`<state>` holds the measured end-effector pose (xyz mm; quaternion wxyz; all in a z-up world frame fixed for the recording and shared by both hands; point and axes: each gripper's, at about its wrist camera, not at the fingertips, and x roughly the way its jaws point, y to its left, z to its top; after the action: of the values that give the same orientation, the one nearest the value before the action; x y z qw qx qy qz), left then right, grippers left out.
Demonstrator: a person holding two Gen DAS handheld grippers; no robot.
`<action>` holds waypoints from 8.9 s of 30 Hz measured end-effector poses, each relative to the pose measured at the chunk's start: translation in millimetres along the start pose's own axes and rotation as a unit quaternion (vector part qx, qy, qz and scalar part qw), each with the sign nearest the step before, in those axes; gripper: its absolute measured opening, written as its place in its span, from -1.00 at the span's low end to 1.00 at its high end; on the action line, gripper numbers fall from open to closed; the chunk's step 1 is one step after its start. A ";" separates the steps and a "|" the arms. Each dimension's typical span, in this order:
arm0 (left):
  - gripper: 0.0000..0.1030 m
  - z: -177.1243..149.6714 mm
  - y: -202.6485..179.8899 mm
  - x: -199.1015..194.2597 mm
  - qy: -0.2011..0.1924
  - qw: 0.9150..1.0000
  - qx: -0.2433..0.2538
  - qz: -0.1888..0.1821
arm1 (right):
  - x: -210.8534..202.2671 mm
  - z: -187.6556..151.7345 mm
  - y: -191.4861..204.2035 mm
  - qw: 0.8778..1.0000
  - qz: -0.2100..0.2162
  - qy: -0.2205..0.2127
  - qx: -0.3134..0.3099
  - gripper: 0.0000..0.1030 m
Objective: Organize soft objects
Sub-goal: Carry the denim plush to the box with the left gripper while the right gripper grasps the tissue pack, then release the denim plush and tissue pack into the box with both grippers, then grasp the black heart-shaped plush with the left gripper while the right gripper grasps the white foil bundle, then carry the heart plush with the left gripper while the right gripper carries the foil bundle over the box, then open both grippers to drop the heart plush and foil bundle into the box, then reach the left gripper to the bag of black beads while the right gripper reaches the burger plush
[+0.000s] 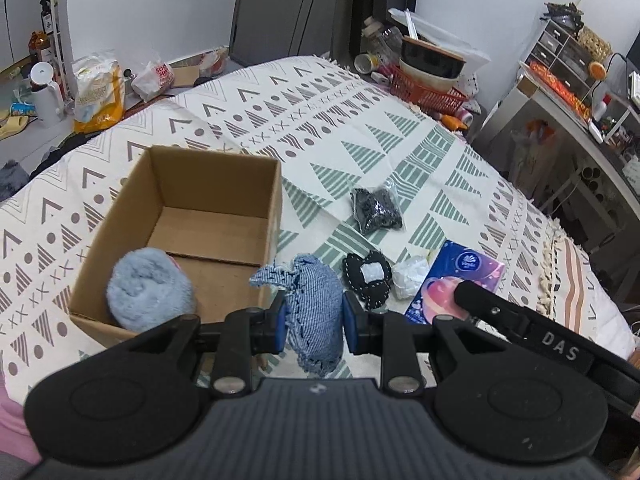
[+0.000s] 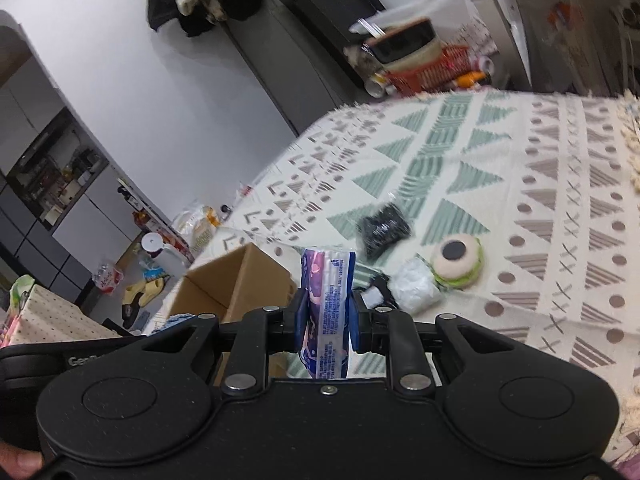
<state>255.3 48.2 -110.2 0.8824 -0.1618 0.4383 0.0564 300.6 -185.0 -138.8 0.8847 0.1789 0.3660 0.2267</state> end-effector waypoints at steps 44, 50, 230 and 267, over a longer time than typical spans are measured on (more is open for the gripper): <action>-0.48 33.5 119.5 34.7 0.004 0.995 -0.102 0.002 | 58.8 -21.1 92.0 0.997 0.007 0.062 -0.052 0.20; -0.46 35.1 109.7 35.6 0.004 0.996 -0.094 -0.002 | 59.1 -16.2 74.9 0.996 -0.049 0.055 -0.044 0.45; 0.33 46.1 186.6 32.6 -0.080 0.969 -0.236 0.003 | 136.2 9.5 167.9 0.985 0.000 0.071 -0.160 -0.23; 0.69 62.3 80.4 17.6 -0.112 0.984 -0.135 0.016 | 39.3 38.4 0.4 0.992 -0.086 0.029 -0.088 0.92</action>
<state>293.7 144.0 -108.0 0.8946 -0.2656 0.3279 0.1469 353.2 -169.5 -135.2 0.9021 0.0612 0.3845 0.1863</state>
